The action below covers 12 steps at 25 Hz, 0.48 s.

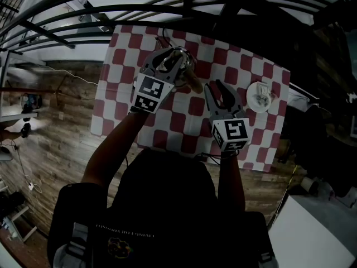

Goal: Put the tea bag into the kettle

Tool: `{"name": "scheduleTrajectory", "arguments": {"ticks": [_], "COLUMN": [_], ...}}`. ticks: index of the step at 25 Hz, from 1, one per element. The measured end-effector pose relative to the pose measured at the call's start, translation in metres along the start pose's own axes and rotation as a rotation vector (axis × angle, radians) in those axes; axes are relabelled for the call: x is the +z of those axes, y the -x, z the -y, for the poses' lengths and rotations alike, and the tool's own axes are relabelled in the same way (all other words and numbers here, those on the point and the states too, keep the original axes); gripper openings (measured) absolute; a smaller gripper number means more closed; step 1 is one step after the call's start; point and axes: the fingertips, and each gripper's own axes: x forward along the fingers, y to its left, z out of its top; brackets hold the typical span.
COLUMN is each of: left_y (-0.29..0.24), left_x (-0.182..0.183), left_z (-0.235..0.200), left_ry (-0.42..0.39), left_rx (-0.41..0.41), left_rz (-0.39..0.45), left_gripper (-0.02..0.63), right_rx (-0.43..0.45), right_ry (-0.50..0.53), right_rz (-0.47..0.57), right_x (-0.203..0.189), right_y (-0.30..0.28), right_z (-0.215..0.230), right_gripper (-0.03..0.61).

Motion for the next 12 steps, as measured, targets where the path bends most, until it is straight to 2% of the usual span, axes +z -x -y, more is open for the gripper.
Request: {"name": "scheduleTrajectory", "arguments": {"ticks": [12], "left_y": [0.034], "left_x": [0.011], "left_z": [0.002], "left_ry": [0.036], "left_rx": [0.035], "left_rz": [0.025], "left_gripper": [0.103], "right_rx": [0.041], "right_ry": [-0.026], "right_rz": [0.021], "right_x": [0.004], "right_y": [0.007], "right_z": [-0.005], "right_gripper": [0.140]}}
